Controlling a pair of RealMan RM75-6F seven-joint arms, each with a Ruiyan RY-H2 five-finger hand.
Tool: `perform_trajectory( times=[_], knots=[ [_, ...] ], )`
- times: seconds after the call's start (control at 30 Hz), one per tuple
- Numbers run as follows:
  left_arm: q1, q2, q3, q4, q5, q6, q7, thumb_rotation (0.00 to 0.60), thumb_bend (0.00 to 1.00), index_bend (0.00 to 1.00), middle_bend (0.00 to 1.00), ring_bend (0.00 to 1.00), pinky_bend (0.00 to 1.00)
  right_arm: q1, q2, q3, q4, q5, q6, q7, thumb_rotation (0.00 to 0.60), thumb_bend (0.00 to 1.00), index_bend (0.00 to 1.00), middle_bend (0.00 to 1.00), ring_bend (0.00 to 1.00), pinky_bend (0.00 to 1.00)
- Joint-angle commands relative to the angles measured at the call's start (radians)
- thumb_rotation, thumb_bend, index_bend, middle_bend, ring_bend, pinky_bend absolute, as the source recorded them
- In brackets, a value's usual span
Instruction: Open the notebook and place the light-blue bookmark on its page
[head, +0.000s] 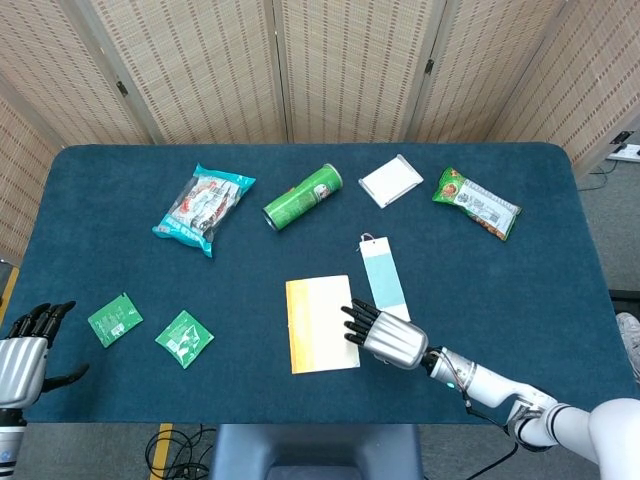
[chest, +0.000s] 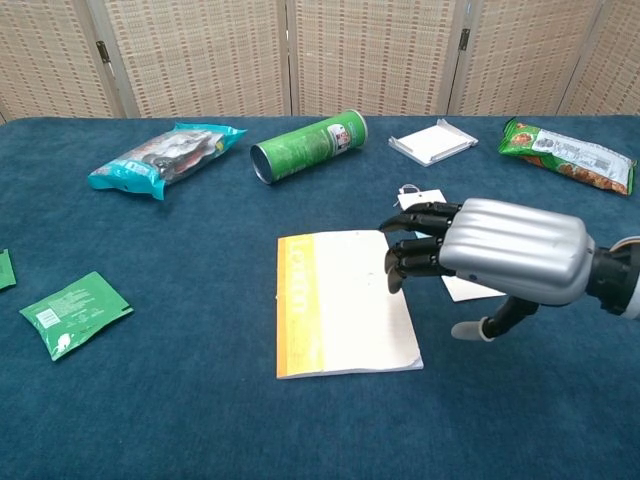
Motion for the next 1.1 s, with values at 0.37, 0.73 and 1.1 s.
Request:
perform_trajectory(
  times=[0.37, 0.73, 1.1],
  knots=[
    [0.003, -0.002, 0.001, 0.006, -0.009, -0.007, -0.003, 0.6, 0.15, 0.17, 0.22, 0.15, 0.23, 0.058, -0.098, -0.054, 0.147, 0.009, 0.025, 0.062, 0.6, 0.15, 0.34, 0.28, 0.09, 0.13],
    [0.004, 0.004, 0.002, 0.002, -0.013, -0.013, -0.012, 0.6, 0.15, 0.17, 0.21, 0.15, 0.23, 0.085, -0.138, -0.085, 0.211, 0.026, 0.032, 0.081, 0.6, 0.15, 0.35, 0.28, 0.09, 0.13],
    [0.005, 0.005, 0.001, 0.003, -0.018, -0.017, -0.018, 0.6, 0.15, 0.17, 0.21, 0.15, 0.23, 0.109, -0.166, -0.108, 0.253, 0.043, 0.027, 0.09, 0.6, 0.16, 0.36, 0.28, 0.09, 0.13]
  ],
)
